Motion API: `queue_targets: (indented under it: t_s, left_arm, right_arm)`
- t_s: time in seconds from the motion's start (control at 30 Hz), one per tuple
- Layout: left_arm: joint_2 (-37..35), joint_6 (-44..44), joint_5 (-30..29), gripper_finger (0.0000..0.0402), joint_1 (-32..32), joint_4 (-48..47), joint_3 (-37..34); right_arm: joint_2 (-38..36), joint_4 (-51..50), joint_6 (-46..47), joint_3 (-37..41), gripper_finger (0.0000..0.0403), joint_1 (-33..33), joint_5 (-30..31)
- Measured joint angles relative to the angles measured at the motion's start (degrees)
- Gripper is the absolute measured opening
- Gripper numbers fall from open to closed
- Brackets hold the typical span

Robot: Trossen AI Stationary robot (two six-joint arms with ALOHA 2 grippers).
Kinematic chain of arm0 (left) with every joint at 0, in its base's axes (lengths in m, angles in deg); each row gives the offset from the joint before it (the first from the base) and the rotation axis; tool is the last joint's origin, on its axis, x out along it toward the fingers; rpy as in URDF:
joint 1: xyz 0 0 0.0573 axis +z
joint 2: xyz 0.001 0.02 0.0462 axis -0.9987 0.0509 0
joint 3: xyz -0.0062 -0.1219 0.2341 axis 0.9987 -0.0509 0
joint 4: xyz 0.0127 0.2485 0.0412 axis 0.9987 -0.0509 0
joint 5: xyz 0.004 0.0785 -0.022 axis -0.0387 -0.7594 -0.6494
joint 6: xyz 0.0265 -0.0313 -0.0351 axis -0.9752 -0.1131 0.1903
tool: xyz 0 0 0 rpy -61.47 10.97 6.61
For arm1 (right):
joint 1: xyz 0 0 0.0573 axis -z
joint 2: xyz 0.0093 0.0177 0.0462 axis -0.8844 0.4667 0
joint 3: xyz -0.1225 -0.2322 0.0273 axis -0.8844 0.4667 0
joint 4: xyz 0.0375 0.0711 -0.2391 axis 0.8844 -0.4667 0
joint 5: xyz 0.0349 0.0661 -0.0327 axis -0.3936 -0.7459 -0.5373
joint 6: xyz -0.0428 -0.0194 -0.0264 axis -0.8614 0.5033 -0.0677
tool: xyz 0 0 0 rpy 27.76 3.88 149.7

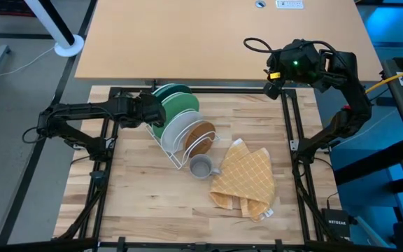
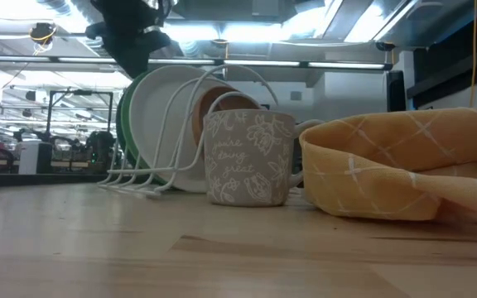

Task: Sort dishes
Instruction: Return to Home Position

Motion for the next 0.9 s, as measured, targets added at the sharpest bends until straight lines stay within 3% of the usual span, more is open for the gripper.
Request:
queue_targets:
  t_s: [0.4,0.6,0.77,0.9]
  left_arm:
    - [-5.5,-7.4,-0.2,0.0143,0.0,-0.5,8.9]
    - [-14.3,-4.9,-0.2,0.0143,-0.8,-5.3,9.0]
    - [-22.9,2.2,-0.2,0.0143,-4.6,-9.6,4.1]
    - [-29.2,5.3,-0.2,0.0143,-8.9,-8.1,-4.6]
  right_arm:
    - [0.0,0.0,1.7,0.0,0.0145,0.0,-0.1]
    - [-2.4,0.1,2.2,0.3,0.0145,0.0,-9.0]
    - [-6.9,0.2,6.3,5.6,0.0145,-0.1,-11.9]
    - [-13.2,4.7,11.7,17.6,0.0145,-0.1,-10.9]
